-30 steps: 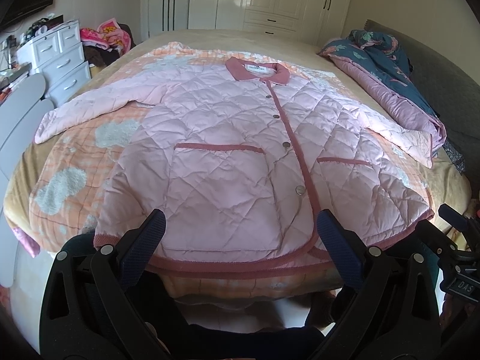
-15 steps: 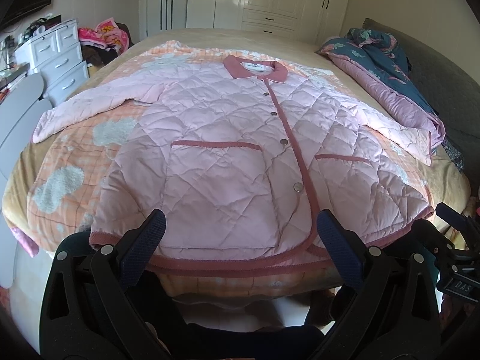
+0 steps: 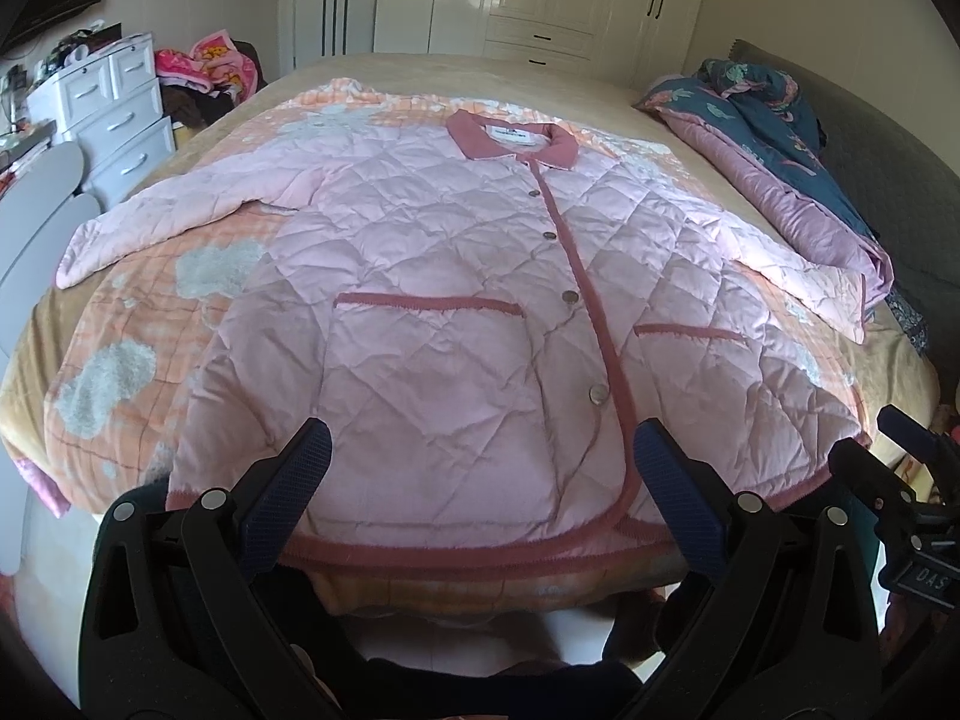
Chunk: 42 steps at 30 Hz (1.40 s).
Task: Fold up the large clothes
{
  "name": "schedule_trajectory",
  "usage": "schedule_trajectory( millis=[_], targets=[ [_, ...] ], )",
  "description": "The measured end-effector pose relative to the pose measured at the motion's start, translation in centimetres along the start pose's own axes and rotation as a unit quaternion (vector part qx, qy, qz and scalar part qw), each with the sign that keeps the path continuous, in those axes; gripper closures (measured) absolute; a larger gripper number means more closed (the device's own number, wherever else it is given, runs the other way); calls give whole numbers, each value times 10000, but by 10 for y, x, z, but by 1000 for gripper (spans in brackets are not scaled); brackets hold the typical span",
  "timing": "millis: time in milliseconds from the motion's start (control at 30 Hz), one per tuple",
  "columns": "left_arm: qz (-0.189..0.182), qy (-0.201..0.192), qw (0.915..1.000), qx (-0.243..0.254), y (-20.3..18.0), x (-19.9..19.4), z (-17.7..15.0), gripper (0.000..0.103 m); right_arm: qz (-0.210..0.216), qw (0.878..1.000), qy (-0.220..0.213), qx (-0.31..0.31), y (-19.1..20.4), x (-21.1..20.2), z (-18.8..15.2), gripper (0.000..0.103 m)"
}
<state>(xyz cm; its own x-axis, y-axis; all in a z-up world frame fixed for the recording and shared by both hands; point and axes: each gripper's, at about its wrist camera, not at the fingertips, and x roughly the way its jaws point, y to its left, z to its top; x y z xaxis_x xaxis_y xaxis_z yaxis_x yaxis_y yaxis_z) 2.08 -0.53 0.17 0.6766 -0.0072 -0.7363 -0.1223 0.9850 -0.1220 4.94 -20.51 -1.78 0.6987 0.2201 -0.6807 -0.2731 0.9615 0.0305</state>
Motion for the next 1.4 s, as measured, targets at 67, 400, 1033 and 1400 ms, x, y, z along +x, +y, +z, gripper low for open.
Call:
schedule_trajectory(
  millis=[67,400,1033,1400],
  targets=[
    [-13,-3,10000,-24,1,3,5,8,-10,10000,-3,-23,1,3,6,4],
    [16,-47,9998,-181,8,18,38,8,76,9999,-19,-96,7,23,46,4],
    [-18,-237,9983,-536,23,38,114,8,266,9991,-294,128,2,58,137,4],
    [80,-221,9976,-657,20,63,155,8,299,9974,-491,435,-17,92,195,4]
  ],
)
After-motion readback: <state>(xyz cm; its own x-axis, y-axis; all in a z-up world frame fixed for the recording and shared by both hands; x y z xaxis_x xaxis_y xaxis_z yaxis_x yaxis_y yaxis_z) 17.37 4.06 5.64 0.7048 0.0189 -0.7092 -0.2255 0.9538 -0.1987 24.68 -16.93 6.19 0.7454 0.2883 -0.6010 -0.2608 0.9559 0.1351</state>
